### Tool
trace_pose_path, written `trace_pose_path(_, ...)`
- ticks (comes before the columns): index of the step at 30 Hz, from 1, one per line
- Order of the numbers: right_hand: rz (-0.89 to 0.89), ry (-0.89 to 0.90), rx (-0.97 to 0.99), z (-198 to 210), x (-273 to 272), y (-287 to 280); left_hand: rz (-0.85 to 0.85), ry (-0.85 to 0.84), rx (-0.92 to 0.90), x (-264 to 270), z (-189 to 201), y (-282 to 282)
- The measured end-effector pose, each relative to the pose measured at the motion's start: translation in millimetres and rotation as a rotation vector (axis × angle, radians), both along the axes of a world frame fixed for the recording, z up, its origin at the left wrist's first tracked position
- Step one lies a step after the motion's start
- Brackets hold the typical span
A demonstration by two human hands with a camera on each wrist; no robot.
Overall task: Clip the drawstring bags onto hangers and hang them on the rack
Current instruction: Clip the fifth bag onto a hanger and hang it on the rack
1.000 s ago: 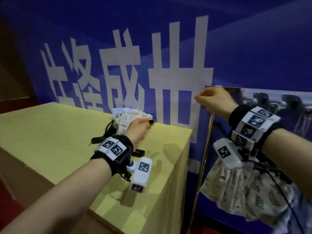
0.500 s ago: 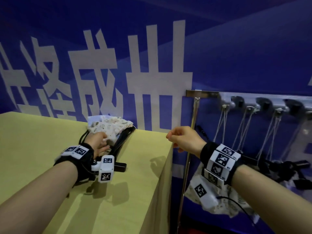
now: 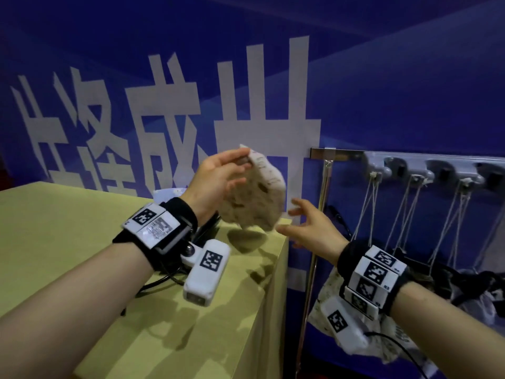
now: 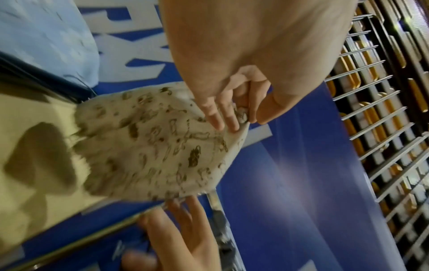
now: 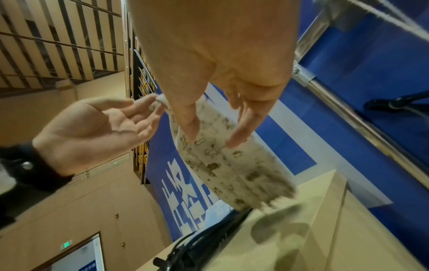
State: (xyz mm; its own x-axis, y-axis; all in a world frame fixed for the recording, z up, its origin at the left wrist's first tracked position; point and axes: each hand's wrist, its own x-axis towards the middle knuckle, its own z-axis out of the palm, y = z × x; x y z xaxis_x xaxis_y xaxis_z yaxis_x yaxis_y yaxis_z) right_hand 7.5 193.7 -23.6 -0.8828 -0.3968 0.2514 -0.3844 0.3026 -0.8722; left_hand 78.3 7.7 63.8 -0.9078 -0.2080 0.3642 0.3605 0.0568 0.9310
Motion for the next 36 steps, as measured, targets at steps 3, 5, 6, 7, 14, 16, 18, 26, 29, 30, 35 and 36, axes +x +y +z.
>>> trace_pose_path(3,-0.030,0.127,-0.051,2.6,1.1,-4.6,-0.118,0.005,-0.025,13.2,4.2,21.7)
trace_pose_path(5,-0.079,0.138,-0.131,7.0,6.6,-1.1,-0.160,0.010,0.005,17.4,4.3,26.2)
trace_pose_path(6,-0.103,0.108,-0.174,10.9,11.2,1.5,-0.171,0.012,0.038,18.2,3.8,25.7)
trace_pose_path(7,-0.117,0.069,-0.222,13.7,15.3,5.4,-0.172,0.015,0.062,18.5,1.8,24.4)
trace_pose_path(14,-0.052,-0.046,-0.369,29.6,42.3,23.4,-0.125,-0.193,-0.195,34.5,-40.3,36.7)
trace_pose_path(16,-0.029,-0.039,-0.411,34.7,48.2,23.7,-0.090,-0.267,-0.225,45.6,-54.6,42.6)
trace_pose_path(18,-0.046,-0.011,-0.432,39.5,53.1,21.7,-0.069,-0.319,-0.181,54.9,-72.3,44.2)
trace_pose_path(26,-0.179,-0.124,-0.696,53.1,45.5,12.3,-0.164,-0.546,-0.259,73.0,-133.1,43.1)
trace_pose_path(29,-0.238,-0.159,-0.654,48.2,33.5,15.5,-0.112,-0.430,-0.290,74.0,-135.4,40.6)
trace_pose_path(30,-0.247,-0.159,-0.583,43.9,29.8,16.7,-0.105,-0.405,-0.258,73.7,-133.5,39.2)
trace_pose_path(35,-0.212,-0.004,0.281,1.7,25.0,14.6,-0.059,-0.497,-0.219,70.3,-136.0,29.7)
trace_pose_path(36,-0.185,0.025,0.459,-6.8,26.5,10.5,-0.057,-0.520,-0.199,69.7,-140.2,27.6)
